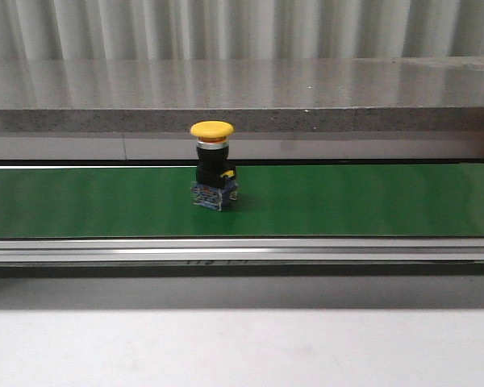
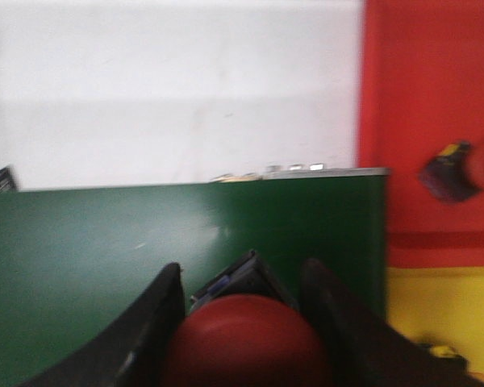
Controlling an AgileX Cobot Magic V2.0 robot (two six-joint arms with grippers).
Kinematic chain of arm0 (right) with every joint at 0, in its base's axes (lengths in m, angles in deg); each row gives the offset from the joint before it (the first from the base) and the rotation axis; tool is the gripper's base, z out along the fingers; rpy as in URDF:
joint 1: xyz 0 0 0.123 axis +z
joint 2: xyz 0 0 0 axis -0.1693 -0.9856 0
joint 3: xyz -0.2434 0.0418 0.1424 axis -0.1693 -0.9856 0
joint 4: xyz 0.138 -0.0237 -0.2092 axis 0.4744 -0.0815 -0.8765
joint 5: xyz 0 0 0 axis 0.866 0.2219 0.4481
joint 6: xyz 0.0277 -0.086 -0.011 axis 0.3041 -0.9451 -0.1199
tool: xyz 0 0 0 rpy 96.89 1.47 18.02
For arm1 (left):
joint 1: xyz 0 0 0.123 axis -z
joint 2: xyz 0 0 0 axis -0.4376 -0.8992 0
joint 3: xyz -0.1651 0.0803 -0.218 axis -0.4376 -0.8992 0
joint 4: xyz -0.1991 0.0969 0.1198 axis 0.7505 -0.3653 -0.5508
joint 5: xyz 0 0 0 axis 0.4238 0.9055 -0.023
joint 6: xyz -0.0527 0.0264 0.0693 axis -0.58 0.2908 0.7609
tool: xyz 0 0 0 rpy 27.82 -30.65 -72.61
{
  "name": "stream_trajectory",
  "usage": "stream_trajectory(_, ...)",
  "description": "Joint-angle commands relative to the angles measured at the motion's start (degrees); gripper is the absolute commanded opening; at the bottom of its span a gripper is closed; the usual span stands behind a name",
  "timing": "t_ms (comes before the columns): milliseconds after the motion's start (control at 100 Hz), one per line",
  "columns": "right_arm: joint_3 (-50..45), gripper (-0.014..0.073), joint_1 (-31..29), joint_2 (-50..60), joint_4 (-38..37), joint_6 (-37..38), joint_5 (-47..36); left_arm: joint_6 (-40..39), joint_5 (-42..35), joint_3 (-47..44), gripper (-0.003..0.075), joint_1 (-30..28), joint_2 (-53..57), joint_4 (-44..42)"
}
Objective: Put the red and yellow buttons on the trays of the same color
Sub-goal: 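Grasp the red button at the belt end with the right gripper, lift, then lower the red button into the red tray and open the right gripper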
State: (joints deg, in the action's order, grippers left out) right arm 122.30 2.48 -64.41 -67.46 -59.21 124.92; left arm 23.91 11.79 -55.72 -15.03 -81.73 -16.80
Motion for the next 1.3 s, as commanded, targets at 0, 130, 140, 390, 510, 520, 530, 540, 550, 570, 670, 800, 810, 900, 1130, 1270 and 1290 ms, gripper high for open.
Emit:
stream_trajectory(0,3.22,0.0193,-6.91,2.5,-1.11,1.27,-2.35,-0.14,-4.26,1.38,-0.002,0.51,-0.26,-0.51)
stream_trajectory(130,3.32,0.0193,-17.21,1.68,-1.11,4.57,-8.57,-0.14,-4.26,1.38,-0.002,0.51,-0.26,-0.51)
stream_trajectory(140,3.32,0.0193,-17.7,1.58,-1.11,4.74,-9.29,-0.14,-4.26,1.38,-0.002,0.51,-0.26,-0.51)
stream_trajectory(390,3.37,0.0193,-28.07,-4.99,-0.1,9.8,-18.22,-0.14,-4.26,1.38,-0.002,0.51,-0.26,-0.51)
stream_trajectory(510,3.69,0.0193,-28.0,-9.48,0.47,9.8,-22.79,-0.14,-4.26,1.38,-0.002,0.51,-0.26,-0.51)
stream_trajectory(520,3.69,0.0193,-28.0,-9.72,0.47,9.8,-23.21,-0.14,-4.26,1.38,-0.002,0.51,-0.26,-0.51)
stream_trajectory(530,3.78,0.0193,-27.94,-10.24,0.47,9.8,-23.44,-0.14,-4.26,1.38,-0.002,0.51,-0.26,-0.51)
stream_trajectory(540,3.93,0.0193,-27.94,-10.49,0.47,9.8,-23.73,-0.14,-4.26,1.38,-0.002,0.51,-0.26,-0.51)
stream_trajectory(550,4.12,0.0193,-27.89,-11.01,0.47,9.8,-23.86,-0.14,-4.26,1.38,-0.002,0.51,-0.26,-0.51)
stream_trajectory(570,4.37,0.0193,-27.89,-11.53,0.47,9.8,-24.11,-0.14,-4.26,1.38,-0.002,0.51,-0.26,-0.51)
stream_trajectory(670,6.77,0.0193,-27.83,-15.32,0.47,9.68,-23.98,-0.14,-4.26,1.38,-0.002,0.51,-0.26,-0.51)
stream_trajectory(800,10.77,0.0193,-27.83,-19.3,0.47,8.4,-23.1,-0.14,-4.26,1.38,-0.002,0.51,-0.26,-0.51)
stream_trajectory(810,10.77,0.0193,-27.83,-19.63,0.47,8.34,-23.1,-0.14,-4.26,1.38,-0.002,0.51,-0.26,-0.51)
stream_trajectory(900,12.52,0.0193,-27.83,-21.63,0.47,8.28,-22.89,-0.14,-4.26,1.38,-0.002,0.51,-0.26,-0.51)
stream_trajectory(1130,13.57,0.0193,-27.83,-24.57,0.47,8.27,-23.09,-0.14,-4.26,1.38,-0.002,0.51,-0.26,-0.51)
stream_trajectory(1270,13.74,0.0193,-27.83,-26.31,0.47,8.27,-23.71,-0.14,-4.26,1.38,-0.002,0.51,-0.26,-0.51)
stream_trajectory(1290,13.74,0.0193,-27.83,-26.61,0.47,8.27,-23.8,-0.14,-4.26,1.38,-0.002,0.51,-0.26,-0.51)
